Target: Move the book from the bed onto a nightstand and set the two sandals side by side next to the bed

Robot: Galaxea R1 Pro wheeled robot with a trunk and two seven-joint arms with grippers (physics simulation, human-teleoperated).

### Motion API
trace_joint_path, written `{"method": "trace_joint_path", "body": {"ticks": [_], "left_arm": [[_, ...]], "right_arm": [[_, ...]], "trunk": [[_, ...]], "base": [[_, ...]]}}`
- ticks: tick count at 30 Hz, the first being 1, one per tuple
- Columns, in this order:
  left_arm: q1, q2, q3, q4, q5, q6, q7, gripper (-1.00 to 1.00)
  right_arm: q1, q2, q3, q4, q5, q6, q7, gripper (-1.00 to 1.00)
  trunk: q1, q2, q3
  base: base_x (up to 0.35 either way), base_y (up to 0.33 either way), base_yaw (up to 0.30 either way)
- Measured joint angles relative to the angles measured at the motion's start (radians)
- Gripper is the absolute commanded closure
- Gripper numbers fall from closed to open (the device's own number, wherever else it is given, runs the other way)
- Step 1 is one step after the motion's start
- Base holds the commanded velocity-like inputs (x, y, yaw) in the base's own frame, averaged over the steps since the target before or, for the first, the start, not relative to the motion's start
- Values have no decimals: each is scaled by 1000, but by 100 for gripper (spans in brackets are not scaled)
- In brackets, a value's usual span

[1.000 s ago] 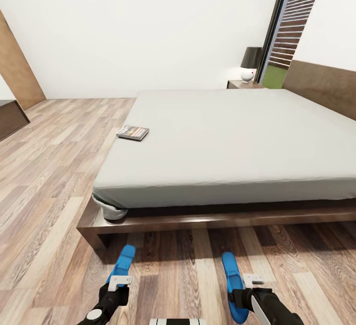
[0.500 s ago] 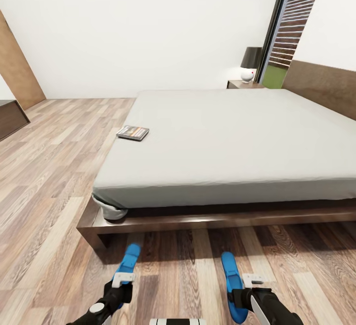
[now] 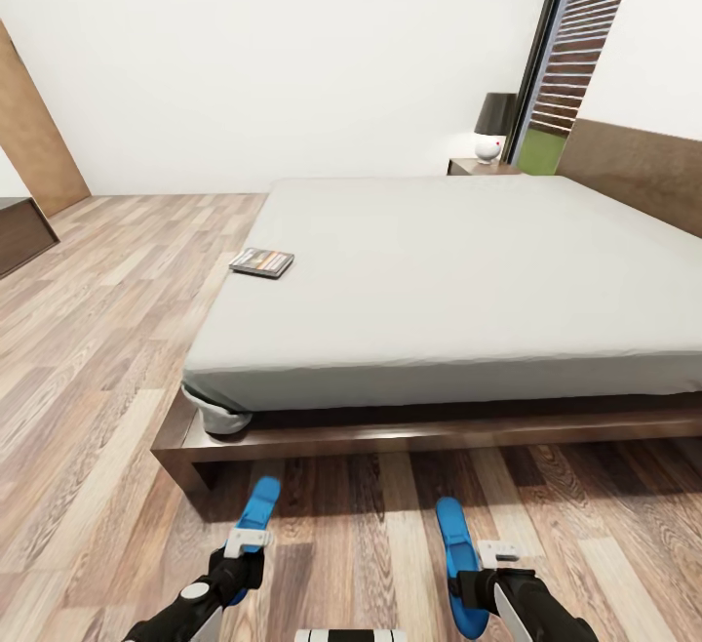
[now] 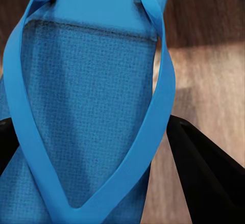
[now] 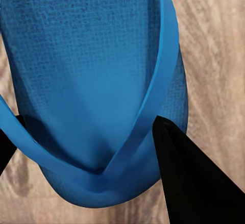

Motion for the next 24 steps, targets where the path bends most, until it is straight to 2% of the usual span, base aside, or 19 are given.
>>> {"method": "trace_joint_path", "body": {"ticks": [8,12,20,24], "left_arm": [[-6,0,1,0,2,4,-1,100],[-6,1,2,0,5,4,0,100],[-6,2,6,-1,5,2,0,100],[-6,2,6,0,5,2,0,100]], "right_arm": [[0,0,1,-2,0,0,2,100],[1,-2,-1,-13,1,0,38,100],[8,-1,-1,-124,5,11,66,100],[9,-1,-1,-144,5,13,67,100]], "trunk": [[0,0,0],[0,0,0],[4,-2,-31],[5,-3,-46]], "base": [[0,0,0],[0,0,0],[0,0,0],[0,0,0]]}}
